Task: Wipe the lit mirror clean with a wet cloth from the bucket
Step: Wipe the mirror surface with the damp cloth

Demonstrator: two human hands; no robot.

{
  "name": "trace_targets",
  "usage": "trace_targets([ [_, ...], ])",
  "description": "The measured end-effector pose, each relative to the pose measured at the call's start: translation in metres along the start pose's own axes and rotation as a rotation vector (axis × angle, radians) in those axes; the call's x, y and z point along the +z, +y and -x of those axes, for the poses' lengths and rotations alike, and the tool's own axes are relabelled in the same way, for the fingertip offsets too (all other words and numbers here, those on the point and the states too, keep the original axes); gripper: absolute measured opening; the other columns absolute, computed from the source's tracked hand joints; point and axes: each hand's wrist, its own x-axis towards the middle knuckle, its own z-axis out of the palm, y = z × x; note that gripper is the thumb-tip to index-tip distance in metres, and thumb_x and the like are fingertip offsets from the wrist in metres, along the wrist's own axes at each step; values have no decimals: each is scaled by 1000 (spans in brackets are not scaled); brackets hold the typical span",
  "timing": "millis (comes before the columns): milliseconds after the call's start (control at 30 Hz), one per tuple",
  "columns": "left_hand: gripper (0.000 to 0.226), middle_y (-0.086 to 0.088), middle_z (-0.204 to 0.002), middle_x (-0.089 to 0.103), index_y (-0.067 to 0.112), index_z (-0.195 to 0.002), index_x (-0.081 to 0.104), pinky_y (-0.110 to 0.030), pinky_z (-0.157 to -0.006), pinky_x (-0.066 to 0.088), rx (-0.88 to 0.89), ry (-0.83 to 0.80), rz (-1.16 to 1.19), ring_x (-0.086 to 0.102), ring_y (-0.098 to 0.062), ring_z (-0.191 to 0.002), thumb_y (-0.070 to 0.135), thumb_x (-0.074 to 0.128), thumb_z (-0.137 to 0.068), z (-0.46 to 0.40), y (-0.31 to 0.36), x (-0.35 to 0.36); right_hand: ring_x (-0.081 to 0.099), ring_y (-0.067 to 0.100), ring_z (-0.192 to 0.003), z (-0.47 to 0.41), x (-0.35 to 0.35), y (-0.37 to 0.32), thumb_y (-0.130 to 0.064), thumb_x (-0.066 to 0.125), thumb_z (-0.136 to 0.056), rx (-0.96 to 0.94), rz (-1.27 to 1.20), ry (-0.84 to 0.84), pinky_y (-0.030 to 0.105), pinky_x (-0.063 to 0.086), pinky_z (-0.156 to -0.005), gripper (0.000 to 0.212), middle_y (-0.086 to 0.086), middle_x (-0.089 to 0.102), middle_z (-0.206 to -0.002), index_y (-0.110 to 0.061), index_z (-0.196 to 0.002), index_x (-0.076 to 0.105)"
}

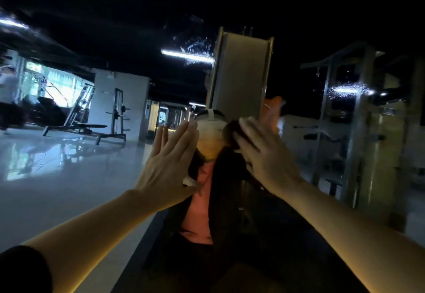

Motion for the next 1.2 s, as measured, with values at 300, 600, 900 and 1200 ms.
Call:
trace_targets([
  [300, 111, -14, -164, 7, 2, -155, 16, -53, -120, -7, -87, -17, 45, 1, -29, -152, 38, 77, -70, 11, 37, 5, 27, 33, -145, 47, 8, -36, 1, 42, -91, -169, -46, -29, 45, 19, -123, 53, 12, 29, -157, -8, -143, 46],
  [600, 116, -19, -162, 12, -1, -153, 14, -46, -121, -9, -144, 9, 31, 8, -31, -151, 60, 67, -71, 6, 65, 12, 26, 38, -146, -23, -25, 63, -13, 45, -100, 340, -52, 119, 52, 33, -116, 44, 21, 31, -157, -2, -143, 45],
  [900, 121, -13, -163, 11, 3, -155, 17, -51, -120, -7, -236, -61, 55, 5, -28, -151, 54, 80, -65, 28, 99, 26, 34, 36, -143, 58, -7, 23, 5, 52, -88, -117, -85, -24, 50, 29, -115, 53, 16, 38, -154, -6, -140, 50],
  [1200, 110, -12, -160, 17, 16, -155, 12, -63, -116, 5, -456, 15, 198, 13, -32, -146, 44, 79, -73, 70, 140, 41, 25, 34, -148, 131, 9, -33, -2, 37, -98, -112, -164, -71, 43, 18, -122, 48, 11, 28, -159, -9, -146, 42],
])
